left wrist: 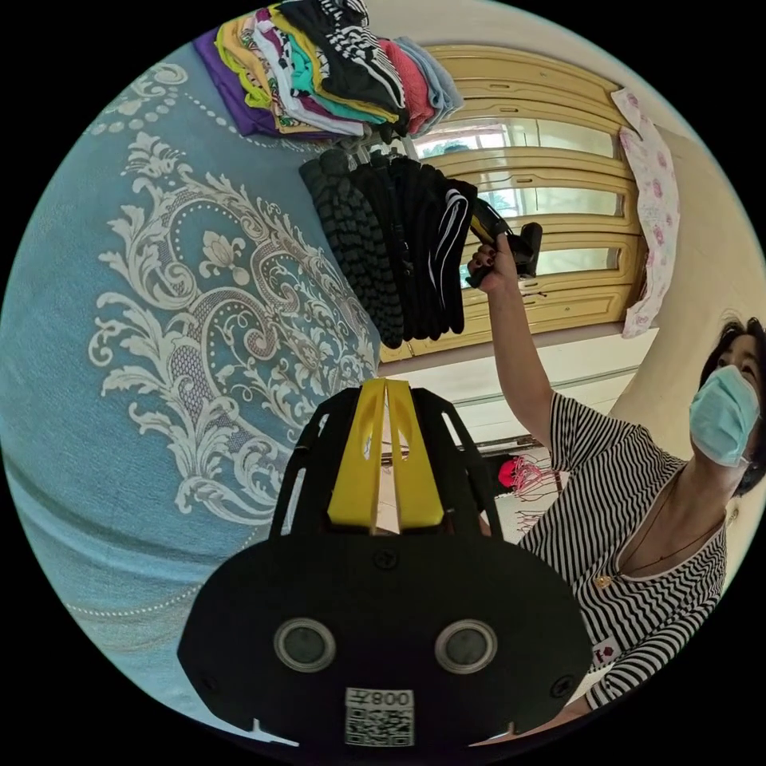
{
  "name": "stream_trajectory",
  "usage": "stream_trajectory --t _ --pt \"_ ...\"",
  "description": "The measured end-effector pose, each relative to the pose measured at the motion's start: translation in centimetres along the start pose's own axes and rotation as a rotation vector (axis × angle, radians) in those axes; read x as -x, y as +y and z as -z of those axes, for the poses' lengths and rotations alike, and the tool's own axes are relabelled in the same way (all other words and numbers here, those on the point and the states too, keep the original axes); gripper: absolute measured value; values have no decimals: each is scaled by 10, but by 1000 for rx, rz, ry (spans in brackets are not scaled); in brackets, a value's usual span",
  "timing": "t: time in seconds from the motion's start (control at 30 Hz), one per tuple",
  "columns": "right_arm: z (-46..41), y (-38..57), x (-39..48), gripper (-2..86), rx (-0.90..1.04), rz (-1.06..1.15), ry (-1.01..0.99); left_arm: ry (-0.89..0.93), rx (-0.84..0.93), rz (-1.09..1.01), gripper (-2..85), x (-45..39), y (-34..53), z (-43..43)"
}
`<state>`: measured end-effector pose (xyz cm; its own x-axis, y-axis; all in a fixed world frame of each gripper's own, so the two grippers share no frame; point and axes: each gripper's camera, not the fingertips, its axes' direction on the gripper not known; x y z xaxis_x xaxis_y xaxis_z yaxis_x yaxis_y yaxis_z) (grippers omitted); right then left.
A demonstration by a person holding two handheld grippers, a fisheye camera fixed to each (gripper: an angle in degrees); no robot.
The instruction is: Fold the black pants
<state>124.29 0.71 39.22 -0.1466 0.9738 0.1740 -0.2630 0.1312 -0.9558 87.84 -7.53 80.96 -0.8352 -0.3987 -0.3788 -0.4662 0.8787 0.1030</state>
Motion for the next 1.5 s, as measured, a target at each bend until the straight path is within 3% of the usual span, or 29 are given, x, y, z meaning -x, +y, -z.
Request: stream_trajectory --t 0.3,0.5,0.57,0.8,0.9,1.07,1.3,1.5 --pt "54 -14 21 0 33 -37 -105 -22 -44 -186 1 -21 -67 -38" --pt "68 -44 29 1 83 0 7 -232 12 -369 0 -55 -149 -103" --pt "52 -56 28 1 156 5 3 -401 27 -381 0 -46 -176 -128" --pt "1 -86 49 0 255 70 -23 -583 -25 -381 -2 5 -190 -140" --pt "-24 -95 63 0 295 88 -90 -543 -78 -277 -2 37 -190 -132" --pt "-18 -91 86 0 283 167 -32 -458 -46 -232 -1 57 -204 -142" --pt "37 -75 55 1 205 22 -307 -345 -34 -210 0 69 -215 -156" --pt "75 -47 45 1 126 -45 -416 -275 -127 -238 0 49 -224 -158"
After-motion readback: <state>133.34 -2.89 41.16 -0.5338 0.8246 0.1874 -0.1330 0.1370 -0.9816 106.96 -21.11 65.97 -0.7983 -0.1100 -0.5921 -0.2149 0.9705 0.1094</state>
